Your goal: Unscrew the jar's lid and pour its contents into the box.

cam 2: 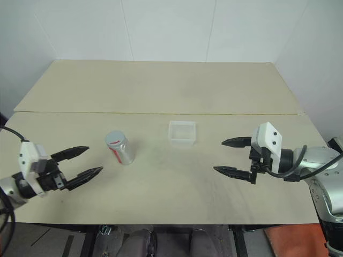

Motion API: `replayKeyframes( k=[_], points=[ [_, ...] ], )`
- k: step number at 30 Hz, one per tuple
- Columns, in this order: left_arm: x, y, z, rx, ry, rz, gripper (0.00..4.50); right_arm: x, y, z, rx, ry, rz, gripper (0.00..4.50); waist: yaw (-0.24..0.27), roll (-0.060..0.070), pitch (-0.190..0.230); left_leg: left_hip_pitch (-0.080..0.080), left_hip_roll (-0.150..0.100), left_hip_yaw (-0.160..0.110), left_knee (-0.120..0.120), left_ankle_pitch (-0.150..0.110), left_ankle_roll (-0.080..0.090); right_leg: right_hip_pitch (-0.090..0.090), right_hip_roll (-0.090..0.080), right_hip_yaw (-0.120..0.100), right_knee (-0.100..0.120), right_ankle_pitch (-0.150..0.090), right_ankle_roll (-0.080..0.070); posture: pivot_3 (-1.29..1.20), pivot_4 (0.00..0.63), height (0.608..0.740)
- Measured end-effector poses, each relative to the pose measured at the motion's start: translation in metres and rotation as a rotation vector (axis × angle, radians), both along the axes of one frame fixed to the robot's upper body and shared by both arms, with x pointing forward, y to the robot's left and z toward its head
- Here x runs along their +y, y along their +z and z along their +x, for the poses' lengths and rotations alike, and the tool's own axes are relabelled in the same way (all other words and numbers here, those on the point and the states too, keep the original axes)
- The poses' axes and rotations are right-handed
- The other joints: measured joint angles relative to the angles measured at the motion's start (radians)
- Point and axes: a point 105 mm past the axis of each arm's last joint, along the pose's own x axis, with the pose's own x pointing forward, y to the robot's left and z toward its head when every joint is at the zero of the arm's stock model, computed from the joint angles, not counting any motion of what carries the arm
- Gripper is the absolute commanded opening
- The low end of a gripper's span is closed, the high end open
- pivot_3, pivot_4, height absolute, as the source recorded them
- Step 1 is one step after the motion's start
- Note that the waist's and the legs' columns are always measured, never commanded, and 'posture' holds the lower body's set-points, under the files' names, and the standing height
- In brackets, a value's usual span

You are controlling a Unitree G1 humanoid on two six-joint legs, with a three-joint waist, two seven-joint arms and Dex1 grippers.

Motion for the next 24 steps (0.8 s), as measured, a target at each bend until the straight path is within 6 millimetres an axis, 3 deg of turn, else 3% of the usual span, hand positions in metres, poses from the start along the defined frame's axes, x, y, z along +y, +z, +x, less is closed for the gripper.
replayKeyframes(
  k=[4,6,14,18,24],
  points=[
    [0.011,0.003,-0.001,0.051,-0.070,0.043,4.48,0.000,0.000,-0.002,0.010,0.018,-0.007,4.50,-0.001,0.000,0.001,0.000,0.001,0.000,0.000,0.000,0.000,0.000,0.002,-0.001,0.000,0.000,-0.001,0.00,0.150,0.740],
    [0.020,0.017,0.006,0.003,-0.073,0.057,4.48,-0.002,0.002,-0.004,0.012,0.030,-0.010,4.50,0.000,0.000,0.001,0.000,0.001,0.001,0.000,0.000,0.000,0.000,0.001,-0.001,0.000,0.000,-0.001,0.00,0.150,0.740],
    [0.012,0.018,0.010,-0.008,-0.120,0.036,4.48,-0.004,0.004,-0.006,0.012,0.037,-0.002,4.50,-0.006,0.000,0.001,0.000,0.002,0.001,-0.001,0.000,0.000,-0.001,0.001,0.000,0.000,0.000,-0.001,0.00,0.150,0.740],
    [0.005,0.010,0.009,0.006,-0.126,0.030,4.48,-0.005,0.002,-0.007,0.017,0.033,-0.001,4.50,-0.005,0.000,0.001,0.000,0.002,0.001,-0.001,0.000,0.000,-0.001,0.001,0.000,0.000,0.000,-0.001,0.00,0.150,0.740],
    [-0.016,-0.025,0.023,-0.058,0.023,0.025,4.48,-0.003,0.004,-0.006,-0.001,0.020,0.000,4.50,-0.001,0.000,0.001,-0.001,0.002,0.001,-0.001,0.000,0.000,-0.001,0.000,0.001,0.000,0.000,-0.001,0.00,0.150,0.740]
  ],
)
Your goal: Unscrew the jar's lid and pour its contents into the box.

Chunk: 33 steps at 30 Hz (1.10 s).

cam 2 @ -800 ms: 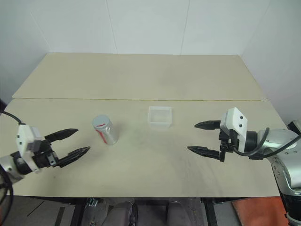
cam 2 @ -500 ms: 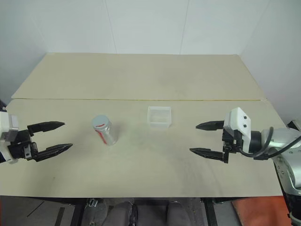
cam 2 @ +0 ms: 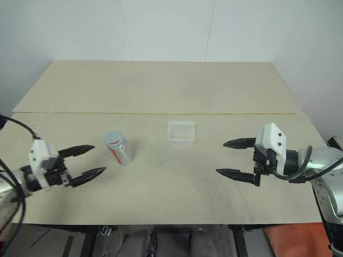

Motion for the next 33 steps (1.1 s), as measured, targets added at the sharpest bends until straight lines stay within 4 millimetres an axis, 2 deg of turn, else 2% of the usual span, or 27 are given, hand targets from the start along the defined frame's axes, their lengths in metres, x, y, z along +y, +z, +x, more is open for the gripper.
replayKeyframes(
  k=[3,7,11,18,25,33],
  points=[
    [-0.010,-0.012,0.002,-0.034,0.098,-0.028,4.48,0.000,0.000,0.000,-0.004,-0.004,0.001,4.50,0.001,0.000,0.000,0.000,0.000,0.000,0.000,0.000,0.000,0.000,0.000,0.000,0.000,0.000,0.000,0.00,0.150,0.740],
    [-0.016,-0.018,0.005,-0.076,0.207,-0.040,4.48,0.001,0.000,0.001,-0.003,-0.003,0.003,4.50,0.002,0.000,0.000,0.000,0.000,0.000,0.000,0.000,0.000,0.000,0.000,0.001,0.000,0.000,0.000,0.00,0.150,0.740],
    [-0.033,-0.030,0.008,-0.092,0.277,-0.070,4.48,0.004,0.002,0.002,-0.011,0.006,0.009,4.50,0.003,0.000,0.000,0.001,0.000,0.000,0.000,0.000,0.000,0.001,0.000,0.001,0.000,0.000,0.000,0.00,0.150,0.740],
    [-0.037,-0.032,0.029,-0.153,0.396,-0.083,4.48,0.005,0.003,0.002,-0.015,0.009,0.016,4.50,0.011,0.000,0.000,0.000,-0.001,0.001,0.000,0.000,0.000,0.001,0.000,0.001,0.000,0.000,0.000,0.00,0.150,0.740],
    [-0.045,-0.042,0.041,-0.136,0.413,-0.073,4.48,0.006,0.003,0.003,-0.020,0.003,0.026,4.50,0.014,0.000,0.000,0.000,-0.001,0.000,0.000,0.000,0.000,0.000,0.000,0.001,0.000,0.000,0.000,0.00,0.150,0.740],
    [-0.049,-0.039,0.055,-0.143,0.425,-0.103,4.48,0.005,0.003,0.004,-0.025,-0.008,0.028,4.50,0.018,0.000,0.000,0.000,-0.001,0.000,0.000,0.000,0.000,0.000,0.000,0.001,0.000,0.000,0.000,0.00,0.150,0.740]
  ],
)
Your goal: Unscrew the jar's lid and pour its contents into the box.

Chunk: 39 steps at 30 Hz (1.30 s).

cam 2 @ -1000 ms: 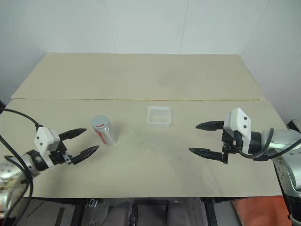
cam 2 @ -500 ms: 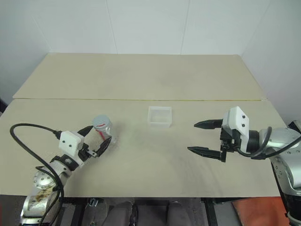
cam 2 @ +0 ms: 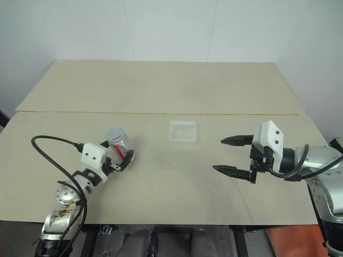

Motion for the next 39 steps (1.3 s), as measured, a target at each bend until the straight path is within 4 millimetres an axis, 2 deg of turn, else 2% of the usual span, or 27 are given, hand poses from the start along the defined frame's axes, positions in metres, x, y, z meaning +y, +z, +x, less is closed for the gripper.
replayKeyframes(
  k=[23,26,29,35,39],
  points=[
    [-0.017,-0.007,0.005,0.041,0.040,-0.106,4.48,0.003,0.002,-0.002,-0.008,0.016,0.000,4.50,0.004,0.000,0.000,0.000,0.000,0.000,0.000,0.000,0.000,0.000,0.000,0.000,0.000,0.000,0.000,0.00,0.150,0.740],
    [-0.022,-0.008,0.005,0.050,0.039,-0.120,3.88,0.003,0.002,-0.002,-0.008,0.016,0.000,4.50,0.004,0.000,0.000,0.000,0.000,0.000,0.000,0.000,0.000,0.000,0.000,0.000,0.000,0.000,0.000,0.00,0.150,0.740],
    [-0.023,-0.006,0.005,0.046,0.051,-0.127,2.98,0.003,0.002,-0.002,-0.008,0.016,0.000,4.50,0.004,0.000,0.000,0.000,0.000,0.000,0.000,0.000,0.000,0.000,0.000,0.000,0.000,0.000,0.000,0.00,0.150,0.740],
    [-0.022,-0.004,0.007,0.041,0.060,-0.126,2.97,0.004,0.002,-0.003,-0.010,0.016,0.000,4.50,0.004,0.000,0.000,0.000,0.000,0.000,0.000,0.000,0.000,0.000,0.000,0.000,0.000,0.000,0.000,0.00,0.150,0.740],
    [-0.018,0.011,0.011,0.007,-0.003,-0.105,2.97,0.008,0.004,-0.004,-0.024,0.026,0.006,4.50,0.003,0.000,0.000,0.000,0.000,0.000,0.000,0.000,0.000,0.000,0.000,0.000,0.000,0.000,0.000,0.00,0.150,0.740]
  ],
)
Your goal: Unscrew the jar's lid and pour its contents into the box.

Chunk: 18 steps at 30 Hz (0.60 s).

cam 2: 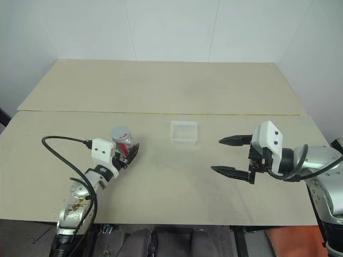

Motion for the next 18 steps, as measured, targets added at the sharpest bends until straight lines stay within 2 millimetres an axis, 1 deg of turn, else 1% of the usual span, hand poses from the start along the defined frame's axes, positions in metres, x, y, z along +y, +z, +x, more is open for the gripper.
replayKeyframes(
  k=[2,4,6,9,12,13,15,18],
  points=[
    [0.005,0.013,0.003,-0.008,-0.097,0.027,2.97,0.007,0.002,0.002,-0.012,0.017,0.014,4.50,-0.004,0.000,0.000,0.000,0.000,0.000,0.000,0.000,0.000,0.000,0.001,0.000,0.000,0.000,0.000,0.00,0.150,0.740],
    [0.011,0.030,0.005,-0.030,-0.186,0.040,2.97,0.012,0.004,0.003,-0.025,0.028,0.024,4.50,-0.005,0.000,0.000,0.000,0.000,0.000,0.000,0.000,-0.001,0.000,0.000,0.000,0.000,0.000,0.000,0.00,0.150,0.740],
    [0.013,0.039,0.004,-0.001,-0.313,0.051,2.97,0.021,0.009,0.008,-0.053,0.039,0.044,4.50,-0.007,0.000,0.000,0.000,0.000,0.000,0.000,0.000,-0.001,0.000,0.000,-0.001,0.000,0.000,0.000,0.00,0.150,0.740],
    [0.017,0.055,0.005,0.063,-0.514,0.057,2.97,0.039,0.020,0.020,-0.110,0.046,0.089,4.50,-0.013,0.000,0.000,0.000,-0.001,0.000,0.000,0.001,-0.001,-0.001,0.001,-0.002,0.000,0.000,0.000,0.00,0.150,0.740],
    [0.015,0.075,0.006,0.061,-0.659,0.041,2.97,0.055,0.029,0.032,-0.131,0.033,0.129,4.50,-0.017,0.000,0.000,0.000,-0.002,-0.001,0.000,0.001,-0.001,-0.001,0.001,-0.002,0.000,0.000,0.000,0.00,0.150,0.740],
    [0.013,0.078,0.006,0.062,-0.688,0.035,2.97,0.059,0.032,0.034,-0.138,0.028,0.139,4.50,-0.016,0.000,0.000,-0.001,-0.003,-0.001,0.000,0.001,-0.001,-0.001,0.000,-0.003,0.001,0.000,0.000,0.00,0.150,0.740],
    [0.011,0.077,0.009,0.087,-0.736,0.034,2.97,0.067,0.039,0.040,-0.139,0.018,0.167,4.50,-0.017,0.000,0.000,-0.002,-0.003,-0.001,0.001,0.001,-0.001,-0.002,0.001,-0.003,0.002,0.000,0.000,0.00,0.150,0.740],
    [-0.002,0.074,0.019,0.122,-0.812,0.050,2.97,0.095,0.056,0.047,-0.134,0.029,0.244,4.50,-0.022,0.000,0.000,-0.005,-0.003,-0.001,0.001,0.002,-0.002,-0.006,0.001,-0.003,0.004,0.000,0.000,0.00,0.150,0.740]
  ],
)
